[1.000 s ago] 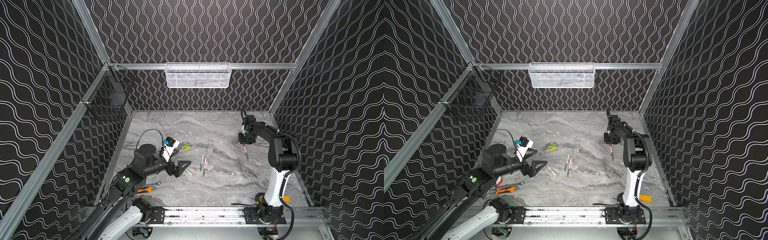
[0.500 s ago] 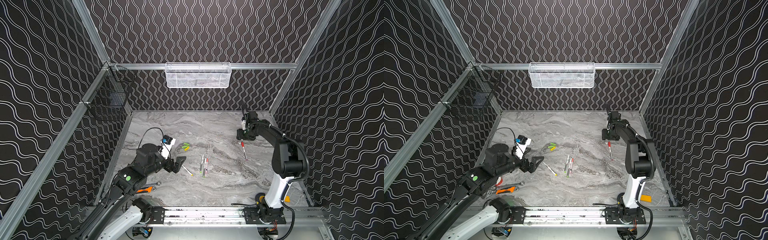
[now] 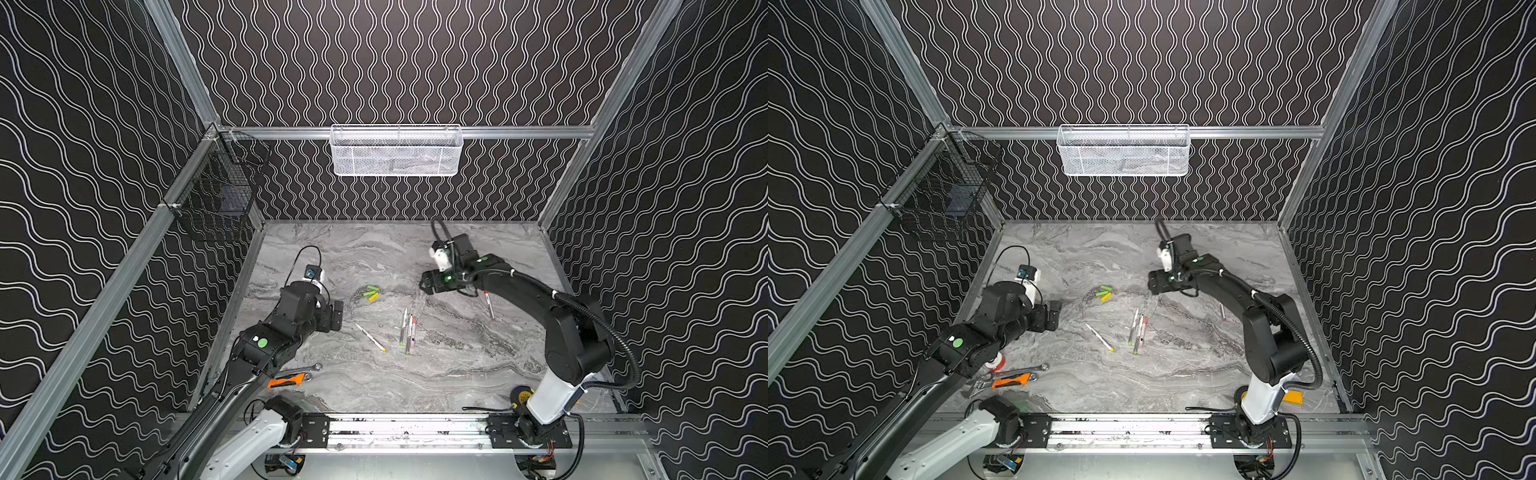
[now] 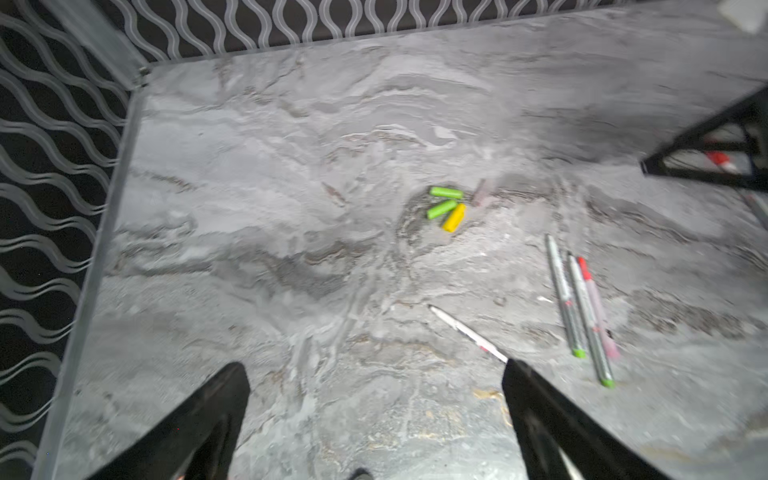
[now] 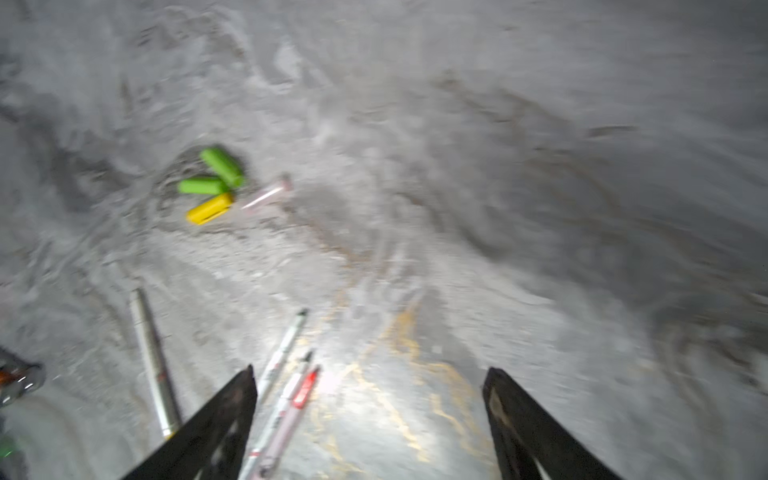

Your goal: Insert the pens into the pen caps

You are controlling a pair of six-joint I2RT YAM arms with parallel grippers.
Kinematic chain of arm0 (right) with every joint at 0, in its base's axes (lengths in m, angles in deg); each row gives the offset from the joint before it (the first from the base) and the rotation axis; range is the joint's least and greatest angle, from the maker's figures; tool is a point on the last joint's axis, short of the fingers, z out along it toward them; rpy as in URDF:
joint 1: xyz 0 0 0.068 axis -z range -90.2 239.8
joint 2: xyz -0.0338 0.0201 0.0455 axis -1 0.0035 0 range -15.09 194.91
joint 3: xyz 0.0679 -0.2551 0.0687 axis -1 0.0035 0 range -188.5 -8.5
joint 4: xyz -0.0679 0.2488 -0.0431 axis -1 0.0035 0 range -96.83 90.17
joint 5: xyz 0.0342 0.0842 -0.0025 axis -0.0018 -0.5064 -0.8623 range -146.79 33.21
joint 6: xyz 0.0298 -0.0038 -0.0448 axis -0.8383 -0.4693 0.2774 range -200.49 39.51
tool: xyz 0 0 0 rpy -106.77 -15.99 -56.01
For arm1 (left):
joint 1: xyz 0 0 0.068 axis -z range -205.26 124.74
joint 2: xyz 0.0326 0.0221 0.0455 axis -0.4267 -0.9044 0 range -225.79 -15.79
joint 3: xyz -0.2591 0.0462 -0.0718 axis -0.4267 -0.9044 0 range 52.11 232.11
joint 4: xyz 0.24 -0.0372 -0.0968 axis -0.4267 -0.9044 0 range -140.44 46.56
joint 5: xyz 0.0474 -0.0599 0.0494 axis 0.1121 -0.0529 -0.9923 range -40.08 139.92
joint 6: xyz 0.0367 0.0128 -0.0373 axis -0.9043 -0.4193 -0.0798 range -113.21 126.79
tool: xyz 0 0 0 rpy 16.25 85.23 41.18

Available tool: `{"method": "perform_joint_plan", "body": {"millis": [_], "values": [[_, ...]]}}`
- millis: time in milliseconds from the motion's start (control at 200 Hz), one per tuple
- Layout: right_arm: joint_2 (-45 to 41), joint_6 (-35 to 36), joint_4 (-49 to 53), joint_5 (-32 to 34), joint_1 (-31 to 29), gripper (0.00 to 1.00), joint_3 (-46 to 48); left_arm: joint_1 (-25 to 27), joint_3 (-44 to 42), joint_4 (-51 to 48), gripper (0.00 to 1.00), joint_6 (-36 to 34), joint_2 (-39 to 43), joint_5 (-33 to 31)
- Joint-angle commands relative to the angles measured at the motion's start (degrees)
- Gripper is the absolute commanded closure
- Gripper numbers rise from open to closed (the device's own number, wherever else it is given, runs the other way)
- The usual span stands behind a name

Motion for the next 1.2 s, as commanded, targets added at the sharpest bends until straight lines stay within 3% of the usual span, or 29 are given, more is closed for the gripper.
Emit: {"method": "perform_joint_plan", "body": {"millis": [0,160,320,470,671,1191], "values": [[1.44,-3.88,-6.42,-1.17,-4.35,0.13,0.09,-1.44,0.61,-1.31,0.01,2.47,-0.18,-4.7],[7.39,-9.47,-6.6,-2.03,-8.62,0.15,-5.07,-2.8,0.81,-2.95,0.01,3.87,0.44,-9.16],[14.65,-15.14,-5.8,2.66,-11.53,0.17,-11.24,-3.36,0.55,-2.58,0.01,4.02,1.97,-9.49],[20.46,-18.6,-3.62,6.65,-12.34,0.26,-17.32,-3.42,0.46,-2.22,0.01,3.66,2.58,-8.9],[26.43,-19.2,0.5,10.13,-13.94,0.38,-25.25,-3.52,0.38,-1.75,0.01,3.37,2.87,-8.23],[32.13,-18.43,4.92,15.24,-16.12,0.43,-31.78,-3.74,0.15,-0.95,0.01,3.2,3.73,-6.79]]}}
